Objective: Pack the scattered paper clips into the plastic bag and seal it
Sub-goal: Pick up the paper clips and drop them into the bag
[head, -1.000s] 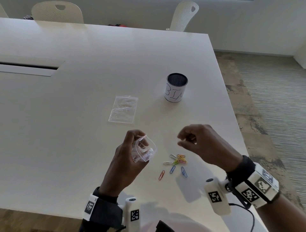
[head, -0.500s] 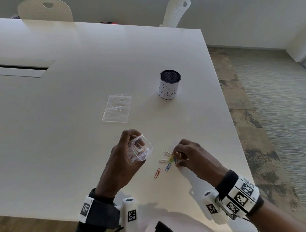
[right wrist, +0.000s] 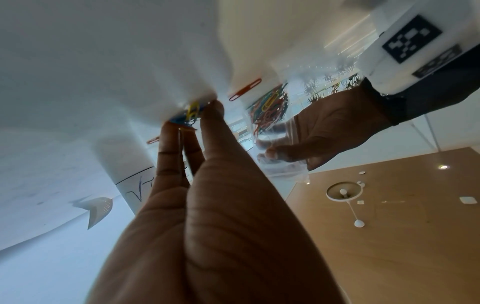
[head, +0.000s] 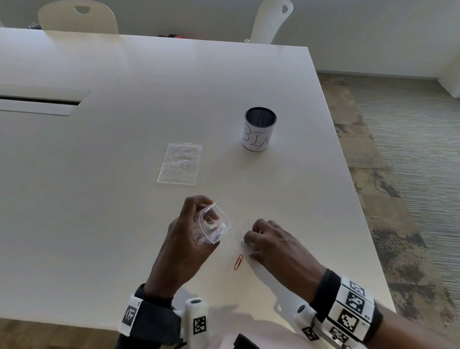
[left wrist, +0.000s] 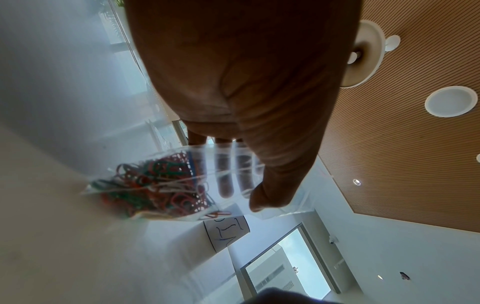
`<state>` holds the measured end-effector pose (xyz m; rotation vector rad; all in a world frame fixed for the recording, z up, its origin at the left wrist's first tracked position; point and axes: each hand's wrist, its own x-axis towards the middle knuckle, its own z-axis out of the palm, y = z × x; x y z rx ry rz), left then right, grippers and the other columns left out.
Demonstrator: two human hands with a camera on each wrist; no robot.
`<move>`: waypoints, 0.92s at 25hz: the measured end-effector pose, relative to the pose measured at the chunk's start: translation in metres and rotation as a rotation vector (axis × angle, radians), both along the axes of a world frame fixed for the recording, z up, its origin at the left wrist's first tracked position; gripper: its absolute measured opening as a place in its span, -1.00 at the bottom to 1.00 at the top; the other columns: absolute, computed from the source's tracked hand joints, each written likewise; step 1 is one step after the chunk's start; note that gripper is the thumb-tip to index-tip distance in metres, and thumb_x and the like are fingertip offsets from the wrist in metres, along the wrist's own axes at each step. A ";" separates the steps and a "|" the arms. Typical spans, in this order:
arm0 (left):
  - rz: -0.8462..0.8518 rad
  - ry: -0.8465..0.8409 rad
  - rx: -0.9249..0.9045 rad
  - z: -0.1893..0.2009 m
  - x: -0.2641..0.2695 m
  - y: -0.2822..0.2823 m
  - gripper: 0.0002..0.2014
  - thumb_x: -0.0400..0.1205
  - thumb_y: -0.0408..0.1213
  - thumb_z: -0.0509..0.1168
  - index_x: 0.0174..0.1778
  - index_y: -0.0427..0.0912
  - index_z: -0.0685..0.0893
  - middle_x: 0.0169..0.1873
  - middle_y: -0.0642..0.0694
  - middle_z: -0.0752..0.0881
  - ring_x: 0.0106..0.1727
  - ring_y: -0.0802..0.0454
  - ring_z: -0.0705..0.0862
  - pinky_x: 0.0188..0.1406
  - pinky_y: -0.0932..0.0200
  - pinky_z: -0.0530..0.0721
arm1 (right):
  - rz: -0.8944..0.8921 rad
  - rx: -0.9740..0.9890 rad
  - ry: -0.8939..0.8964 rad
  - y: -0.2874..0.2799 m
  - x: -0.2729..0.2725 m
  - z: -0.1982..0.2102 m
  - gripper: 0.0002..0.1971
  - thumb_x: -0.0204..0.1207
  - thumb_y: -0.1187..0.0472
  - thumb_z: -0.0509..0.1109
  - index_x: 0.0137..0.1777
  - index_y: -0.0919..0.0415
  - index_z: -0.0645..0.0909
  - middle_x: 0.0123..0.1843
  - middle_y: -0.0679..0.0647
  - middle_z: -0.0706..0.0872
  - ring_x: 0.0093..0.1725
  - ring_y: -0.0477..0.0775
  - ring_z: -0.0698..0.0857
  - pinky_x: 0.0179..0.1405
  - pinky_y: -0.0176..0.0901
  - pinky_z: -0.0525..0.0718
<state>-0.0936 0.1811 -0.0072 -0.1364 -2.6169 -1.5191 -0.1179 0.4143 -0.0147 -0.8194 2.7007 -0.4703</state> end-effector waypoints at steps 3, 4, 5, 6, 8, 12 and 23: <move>0.000 0.004 -0.001 0.000 0.000 0.001 -0.42 0.51 -0.44 0.61 0.34 0.01 0.51 0.03 0.18 0.77 0.11 0.17 0.77 -0.08 0.51 0.67 | 0.014 0.019 0.065 0.001 0.000 -0.006 -0.86 0.72 0.30 0.36 -0.02 0.04 0.64 0.01 -0.06 0.61 -0.06 -0.02 0.57 -0.14 -0.07 0.71; -0.001 0.004 -0.002 0.000 0.000 0.001 -0.42 0.51 -0.45 0.61 0.34 0.01 0.51 0.03 0.18 0.77 0.11 0.17 0.77 -0.08 0.52 0.67 | 0.013 0.020 0.080 0.001 0.000 -0.006 -0.80 0.71 0.35 0.34 -0.06 0.03 0.61 -0.03 -0.06 0.61 -0.10 -0.02 0.55 -0.19 -0.09 0.68; -0.002 0.004 -0.003 0.000 0.000 0.001 -0.41 0.51 -0.45 0.61 0.34 0.01 0.51 0.03 0.18 0.77 0.10 0.18 0.77 -0.09 0.52 0.67 | 0.012 0.016 0.092 0.001 0.000 -0.005 -0.77 0.69 0.39 0.32 -0.08 0.03 0.60 -0.05 -0.05 0.61 -0.13 -0.01 0.54 -0.22 -0.12 0.65; -0.004 0.005 -0.005 0.000 0.000 0.001 -0.41 0.50 -0.45 0.62 0.34 0.00 0.51 0.02 0.18 0.77 0.10 0.17 0.77 -0.09 0.53 0.67 | 0.017 0.014 0.094 0.001 0.000 -0.004 -0.76 0.69 0.41 0.31 -0.09 0.04 0.59 -0.07 -0.04 0.60 -0.15 -0.01 0.53 -0.23 -0.14 0.60; -0.006 0.006 -0.004 -0.001 0.000 0.002 -0.41 0.50 -0.45 0.62 0.34 0.00 0.51 0.02 0.17 0.77 0.09 0.16 0.77 -0.09 0.53 0.66 | 0.016 0.013 0.078 0.001 -0.001 -0.001 -0.75 0.68 0.44 0.28 -0.11 0.07 0.58 -0.09 0.00 0.60 -0.19 0.01 0.53 -0.24 -0.17 0.53; -0.003 0.005 -0.002 0.000 0.001 0.002 -0.41 0.50 -0.43 0.62 0.33 0.02 0.50 0.02 0.17 0.77 0.08 0.16 0.77 -0.12 0.54 0.65 | 0.008 0.008 0.052 0.003 -0.005 -0.001 -0.75 0.63 0.45 0.31 -0.20 0.12 0.54 -0.15 0.02 0.61 -0.27 0.03 0.58 -0.29 -0.15 0.56; -0.009 0.013 0.020 0.000 0.001 0.003 -0.46 0.54 -0.41 0.61 0.31 0.03 0.51 0.02 0.21 0.75 0.08 0.13 0.76 -0.13 0.45 0.71 | -0.293 -0.657 -0.197 0.006 -0.035 0.041 -0.84 0.51 0.43 0.62 -0.15 0.21 0.71 -0.29 0.13 0.82 -0.32 0.02 0.79 -0.17 -0.01 0.83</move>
